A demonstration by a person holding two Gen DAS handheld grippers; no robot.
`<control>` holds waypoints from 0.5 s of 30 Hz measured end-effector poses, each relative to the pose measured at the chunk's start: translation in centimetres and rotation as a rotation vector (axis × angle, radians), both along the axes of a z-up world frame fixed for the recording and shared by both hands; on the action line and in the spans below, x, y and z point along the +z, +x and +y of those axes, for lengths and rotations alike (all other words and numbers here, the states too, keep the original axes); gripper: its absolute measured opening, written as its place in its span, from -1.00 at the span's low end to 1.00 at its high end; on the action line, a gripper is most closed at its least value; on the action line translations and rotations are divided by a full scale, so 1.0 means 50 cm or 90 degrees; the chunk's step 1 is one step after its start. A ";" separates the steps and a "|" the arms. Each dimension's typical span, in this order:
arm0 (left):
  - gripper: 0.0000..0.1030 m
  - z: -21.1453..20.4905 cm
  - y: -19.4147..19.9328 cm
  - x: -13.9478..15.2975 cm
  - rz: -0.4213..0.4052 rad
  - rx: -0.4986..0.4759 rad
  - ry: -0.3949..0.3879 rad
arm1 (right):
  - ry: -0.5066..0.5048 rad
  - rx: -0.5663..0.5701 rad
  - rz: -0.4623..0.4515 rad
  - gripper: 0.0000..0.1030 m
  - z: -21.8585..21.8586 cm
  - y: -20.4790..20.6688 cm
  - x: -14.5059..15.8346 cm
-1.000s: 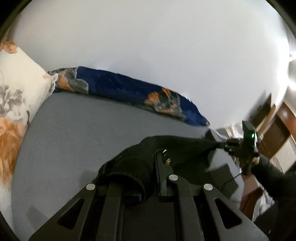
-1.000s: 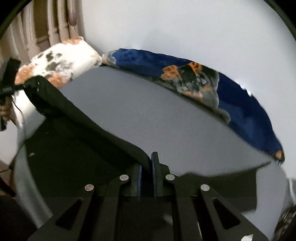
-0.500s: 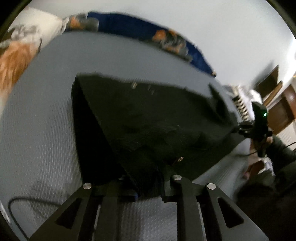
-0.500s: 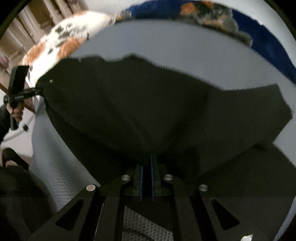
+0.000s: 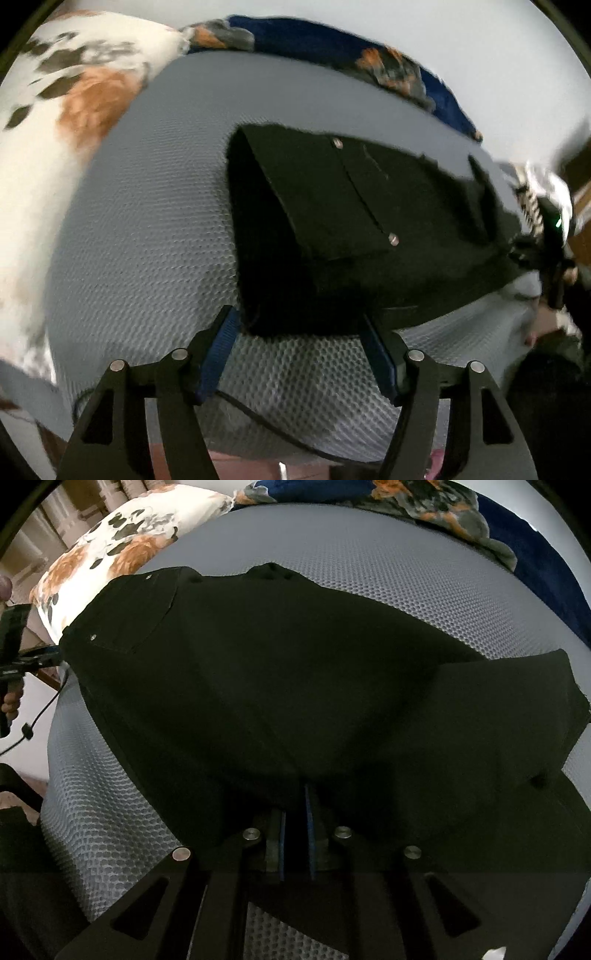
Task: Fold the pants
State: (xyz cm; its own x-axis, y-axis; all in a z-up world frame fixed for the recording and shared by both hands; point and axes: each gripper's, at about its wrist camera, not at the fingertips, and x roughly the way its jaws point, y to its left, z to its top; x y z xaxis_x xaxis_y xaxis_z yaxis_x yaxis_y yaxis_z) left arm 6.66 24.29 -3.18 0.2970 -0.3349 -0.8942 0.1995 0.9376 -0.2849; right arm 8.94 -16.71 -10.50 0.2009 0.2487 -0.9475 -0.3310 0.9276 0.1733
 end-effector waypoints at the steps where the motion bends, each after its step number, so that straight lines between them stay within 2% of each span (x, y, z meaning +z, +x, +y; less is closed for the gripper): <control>1: 0.31 0.009 -0.007 0.010 -0.003 0.021 -0.014 | 0.001 0.000 0.000 -0.81 -0.002 0.002 0.001; 5: 0.31 0.036 -0.033 0.030 0.020 0.136 -0.156 | 0.004 -0.002 -0.007 -0.81 -0.013 -0.001 0.001; 9: 0.29 0.028 -0.033 -0.009 0.078 0.229 -0.249 | 0.007 -0.005 -0.010 -0.81 -0.019 -0.001 0.003; 11: 0.28 0.013 -0.019 -0.031 0.107 0.272 -0.268 | 0.005 -0.004 -0.012 -0.81 -0.017 0.000 0.002; 12: 0.24 0.010 -0.014 -0.041 0.116 0.295 -0.270 | 0.004 -0.005 -0.014 -0.81 -0.017 -0.001 0.003; 14: -0.05 0.004 -0.005 -0.049 0.115 0.329 -0.266 | 0.004 -0.011 -0.018 -0.81 -0.017 -0.003 0.005; 15: -0.29 0.000 0.001 -0.047 0.112 0.338 -0.261 | 0.003 -0.018 -0.023 -0.84 -0.018 -0.005 0.007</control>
State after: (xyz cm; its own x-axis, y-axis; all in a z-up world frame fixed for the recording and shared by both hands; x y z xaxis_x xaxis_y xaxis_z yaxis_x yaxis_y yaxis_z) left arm 6.68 24.29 -5.54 0.3764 -0.5048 -0.7768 -0.3387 0.7055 -0.6226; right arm 8.69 -17.59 -10.13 0.2415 0.2473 -0.9384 -0.3102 0.9359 0.1668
